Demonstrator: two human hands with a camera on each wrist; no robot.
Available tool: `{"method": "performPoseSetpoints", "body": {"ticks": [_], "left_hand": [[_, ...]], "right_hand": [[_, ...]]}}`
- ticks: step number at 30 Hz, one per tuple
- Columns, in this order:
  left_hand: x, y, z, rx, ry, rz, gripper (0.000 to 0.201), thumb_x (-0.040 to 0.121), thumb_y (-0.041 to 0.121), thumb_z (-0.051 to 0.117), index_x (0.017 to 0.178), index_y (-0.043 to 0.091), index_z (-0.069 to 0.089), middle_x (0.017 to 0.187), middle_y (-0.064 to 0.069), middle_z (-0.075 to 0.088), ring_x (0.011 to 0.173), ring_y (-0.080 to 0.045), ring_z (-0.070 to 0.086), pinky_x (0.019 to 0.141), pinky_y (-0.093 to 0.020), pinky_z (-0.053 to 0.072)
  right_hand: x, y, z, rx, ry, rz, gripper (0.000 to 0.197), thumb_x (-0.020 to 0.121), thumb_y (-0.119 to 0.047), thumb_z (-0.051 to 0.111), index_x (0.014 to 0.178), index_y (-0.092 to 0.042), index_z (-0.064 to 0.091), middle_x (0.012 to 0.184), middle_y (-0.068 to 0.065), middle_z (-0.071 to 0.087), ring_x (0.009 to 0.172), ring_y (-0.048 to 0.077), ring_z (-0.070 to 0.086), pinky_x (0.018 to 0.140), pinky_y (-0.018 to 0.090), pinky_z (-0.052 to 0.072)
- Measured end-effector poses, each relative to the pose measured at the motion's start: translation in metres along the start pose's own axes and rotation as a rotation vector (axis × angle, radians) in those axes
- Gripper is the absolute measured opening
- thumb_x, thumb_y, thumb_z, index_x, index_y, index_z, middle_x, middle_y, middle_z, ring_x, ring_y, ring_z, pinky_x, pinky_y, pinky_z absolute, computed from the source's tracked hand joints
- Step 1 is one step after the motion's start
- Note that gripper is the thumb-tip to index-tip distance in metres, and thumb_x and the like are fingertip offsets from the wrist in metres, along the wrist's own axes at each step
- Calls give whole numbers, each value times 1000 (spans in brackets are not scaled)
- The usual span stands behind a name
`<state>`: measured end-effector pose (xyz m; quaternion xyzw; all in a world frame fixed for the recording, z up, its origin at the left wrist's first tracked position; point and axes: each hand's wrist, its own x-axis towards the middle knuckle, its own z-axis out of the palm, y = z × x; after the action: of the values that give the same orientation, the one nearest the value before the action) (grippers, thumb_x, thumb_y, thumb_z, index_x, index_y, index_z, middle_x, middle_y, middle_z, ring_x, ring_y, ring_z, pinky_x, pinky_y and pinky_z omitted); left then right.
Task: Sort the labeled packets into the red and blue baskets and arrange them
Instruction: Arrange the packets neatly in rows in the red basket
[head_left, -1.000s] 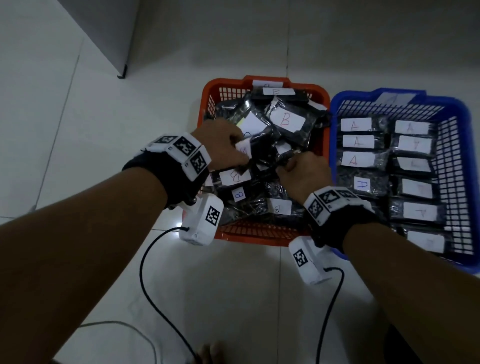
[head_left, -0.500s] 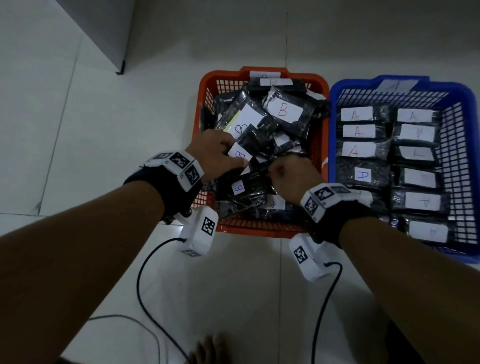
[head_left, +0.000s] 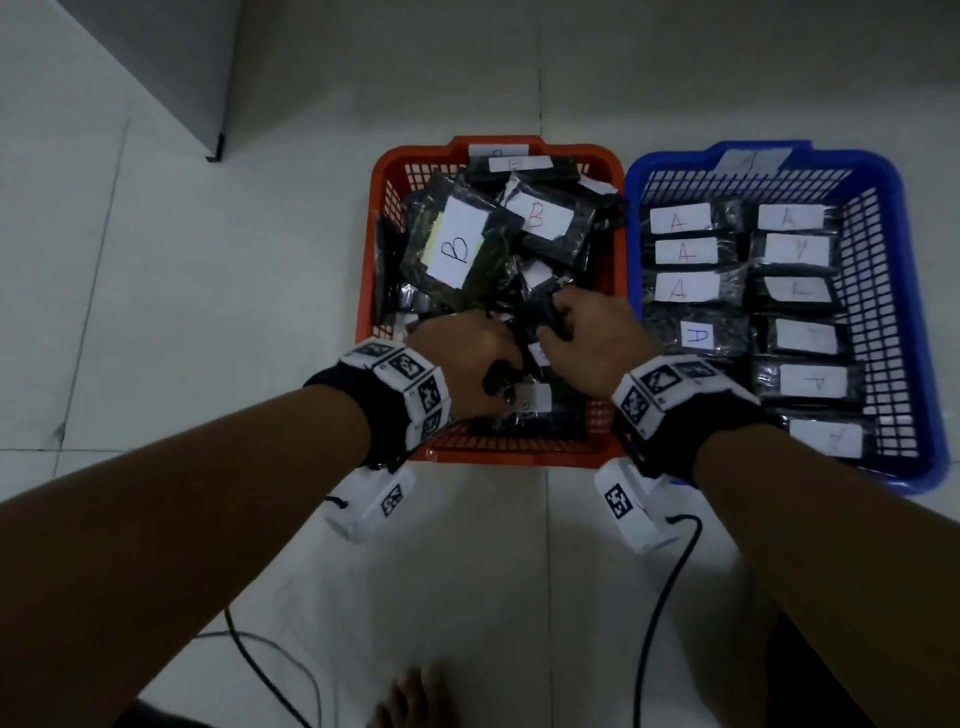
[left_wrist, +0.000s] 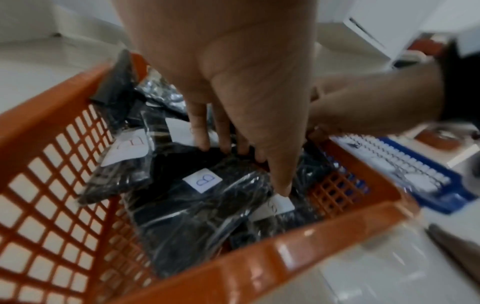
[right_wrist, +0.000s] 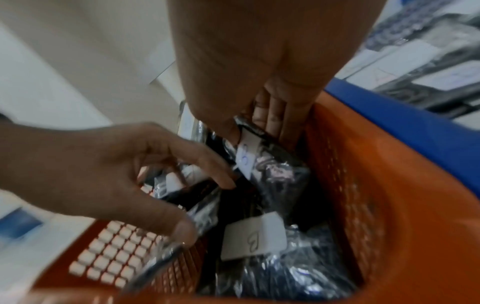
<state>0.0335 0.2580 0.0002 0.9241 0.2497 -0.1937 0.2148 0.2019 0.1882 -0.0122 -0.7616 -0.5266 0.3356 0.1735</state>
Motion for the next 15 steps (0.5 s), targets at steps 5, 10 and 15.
{"method": "performPoseSetpoints", "body": {"ticks": [5,10,15], "left_hand": [[1,-5,-5,172,-108,115,43,71,42,71,112,30,67,116,5,64,109,-21,55,85,-40,52],[5,-7,-6,203,-140,156,49,70,42,75,116,30,65,119,6,60,114,-20,50,86,-41,51],[5,-16,-8,96,-122,142,48,69,42,72,115,30,65,117,7,59,113,-15,49,91,-35,49]], "right_hand": [[8,1,7,-148,-62,-31,20,94,-20,56,108,-6,59,104,16,63,93,29,61,70,26,41],[7,-2,10,-262,-69,-24,30,91,-10,58,120,-4,54,125,17,54,110,34,57,84,35,47],[-7,-1,16,-240,165,-194,48,78,6,65,121,-11,54,127,9,47,110,27,51,77,36,47]]}}
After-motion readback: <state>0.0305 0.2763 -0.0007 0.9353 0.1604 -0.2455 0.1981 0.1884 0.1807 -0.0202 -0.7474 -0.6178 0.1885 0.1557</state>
